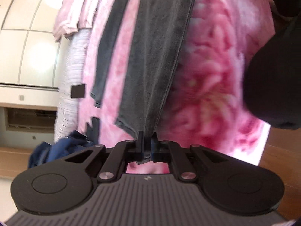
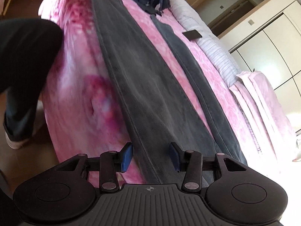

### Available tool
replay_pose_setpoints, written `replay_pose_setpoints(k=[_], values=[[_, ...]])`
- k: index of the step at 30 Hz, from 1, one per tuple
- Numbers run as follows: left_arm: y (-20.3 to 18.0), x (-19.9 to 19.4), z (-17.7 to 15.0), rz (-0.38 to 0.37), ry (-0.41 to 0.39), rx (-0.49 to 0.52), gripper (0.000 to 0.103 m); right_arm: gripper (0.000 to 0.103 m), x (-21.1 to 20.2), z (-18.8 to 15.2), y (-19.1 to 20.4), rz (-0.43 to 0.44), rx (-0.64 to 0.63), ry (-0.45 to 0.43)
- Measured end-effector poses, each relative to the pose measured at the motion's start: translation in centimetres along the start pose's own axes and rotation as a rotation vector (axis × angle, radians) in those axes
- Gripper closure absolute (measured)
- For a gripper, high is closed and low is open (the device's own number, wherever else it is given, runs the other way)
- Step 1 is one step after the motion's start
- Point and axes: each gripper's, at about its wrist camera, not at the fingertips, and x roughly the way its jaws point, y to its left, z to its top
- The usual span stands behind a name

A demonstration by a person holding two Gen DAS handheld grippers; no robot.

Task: Fold clothes
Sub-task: 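Grasp a jeans leg hem with the left gripper and pull it straight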

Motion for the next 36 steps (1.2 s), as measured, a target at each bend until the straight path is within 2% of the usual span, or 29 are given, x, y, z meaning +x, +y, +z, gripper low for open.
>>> replay_pose_setpoints(k=[2,10,16,19,23,26,30,36], values=[[-0.5,0.3,0.1,-0.005,0.012,0.007,0.098,0.058,0.3,-0.3,0.1,-0.007,-0.019,0.003],[-0.2,-0.3,0.0,-0.019,0.020,-0.015,0.098,0.060,-0.4,-1.1,-0.7,0.024,0.057,0.015],[0.6,-2.1,-0.6,-0.019,0.021,-0.038,0.088,0.060,-2.8,-1.1,-1.3,0.048,0.131,-0.020],[1.3,-3.3,-1.3,-0.035,0.064,-0.071,0.085,0.060,-4.6,-1.2,-2.5,0.051,0.205,-0.065],[2.8,-4.2,-2.7,-0.005,0.124,-0.151,0.085,0.060,-5.9,-1.4,-4.0,0.044,0.282,-0.103],[4.4,-4.3,-2.8,0.020,0.130,-0.211,0.085,0.060,-5.7,-1.5,-5.2,0.018,0.313,-0.098],[6.7,-2.4,-1.9,0.052,0.102,-0.221,0.082,0.060,-4.2,-1.3,-7.7,-0.003,0.331,-0.093],[10.8,5.4,0.9,0.083,0.036,-0.169,0.082,0.060,-0.7,-0.8,-11.7,-0.019,0.341,-0.073]])
